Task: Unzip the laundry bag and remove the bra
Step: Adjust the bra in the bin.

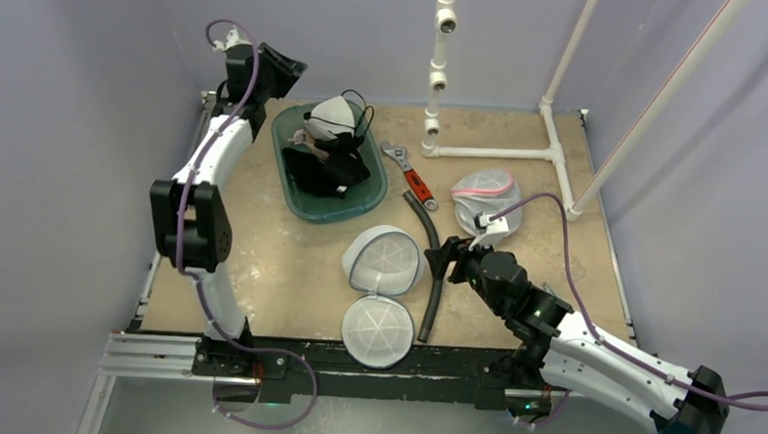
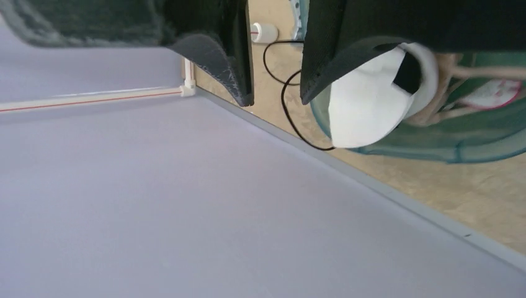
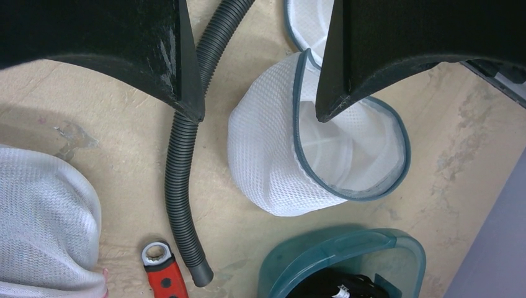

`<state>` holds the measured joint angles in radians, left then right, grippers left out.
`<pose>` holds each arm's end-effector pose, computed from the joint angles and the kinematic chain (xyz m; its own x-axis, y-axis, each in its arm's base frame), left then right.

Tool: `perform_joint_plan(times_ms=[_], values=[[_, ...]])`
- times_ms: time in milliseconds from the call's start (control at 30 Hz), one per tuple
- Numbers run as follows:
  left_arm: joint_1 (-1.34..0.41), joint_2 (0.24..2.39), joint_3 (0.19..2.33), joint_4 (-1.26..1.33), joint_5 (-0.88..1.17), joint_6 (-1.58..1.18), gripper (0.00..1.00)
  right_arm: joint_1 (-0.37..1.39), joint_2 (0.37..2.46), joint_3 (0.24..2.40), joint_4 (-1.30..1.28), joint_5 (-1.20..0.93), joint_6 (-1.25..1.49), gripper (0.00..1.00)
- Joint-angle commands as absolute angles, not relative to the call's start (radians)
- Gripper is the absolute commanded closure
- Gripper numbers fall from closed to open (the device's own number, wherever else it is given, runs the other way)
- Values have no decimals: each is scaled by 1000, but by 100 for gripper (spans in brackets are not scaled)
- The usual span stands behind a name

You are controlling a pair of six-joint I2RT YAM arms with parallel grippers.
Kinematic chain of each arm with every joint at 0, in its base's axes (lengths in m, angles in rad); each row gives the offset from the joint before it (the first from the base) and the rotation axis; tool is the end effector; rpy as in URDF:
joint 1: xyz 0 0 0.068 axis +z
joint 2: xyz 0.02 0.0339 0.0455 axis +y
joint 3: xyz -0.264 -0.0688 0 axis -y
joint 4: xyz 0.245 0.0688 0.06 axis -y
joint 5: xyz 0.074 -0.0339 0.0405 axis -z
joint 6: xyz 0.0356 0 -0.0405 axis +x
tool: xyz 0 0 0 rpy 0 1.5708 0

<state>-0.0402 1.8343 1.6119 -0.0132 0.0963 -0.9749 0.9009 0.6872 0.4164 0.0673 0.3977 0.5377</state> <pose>0.4469 -0.0214 0.3473 -0.2413 -0.8148 -0.5272 -0.1182 0.5639 -0.8174 0.1180 0.1268 0.2517 -0.3573 0.3094 -0.8813 -0.3542 0.8282 0.4344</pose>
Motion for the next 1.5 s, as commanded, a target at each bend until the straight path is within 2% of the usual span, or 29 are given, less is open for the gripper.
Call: perform_joint_plan(times_ms=[0, 133, 333, 600, 900, 1133, 1233, 1333, 1467], values=[[-93, 2028, 1788, 29, 256, -921, 70, 897, 702, 419, 101, 399, 526, 31], [-131, 2137, 1876, -51, 238, -889, 78, 897, 722, 426, 96, 409, 532, 32], [-121, 2202, 1845, -111, 144, -882, 83, 897, 710, 427, 88, 416, 536, 32], [-85, 2204, 1742, -154, 60, -864, 83, 897, 701, 434, 79, 413, 539, 32], [-84, 2095, 1686, -97, 131, -883, 83, 897, 680, 446, 56, 419, 543, 32], [-84, 1800, 1576, -122, 127, -839, 72, 897, 633, 452, 26, 407, 556, 31], [-86, 1613, 1441, -141, 114, -828, 66, 897, 621, 459, 10, 395, 562, 30], [-128, 1361, 1266, -175, 80, -787, 56, 897, 601, 462, 2, 382, 569, 30], [-327, 1103, 1064, -304, -53, -683, 38, 897, 570, 456, -27, 347, 582, 30]])
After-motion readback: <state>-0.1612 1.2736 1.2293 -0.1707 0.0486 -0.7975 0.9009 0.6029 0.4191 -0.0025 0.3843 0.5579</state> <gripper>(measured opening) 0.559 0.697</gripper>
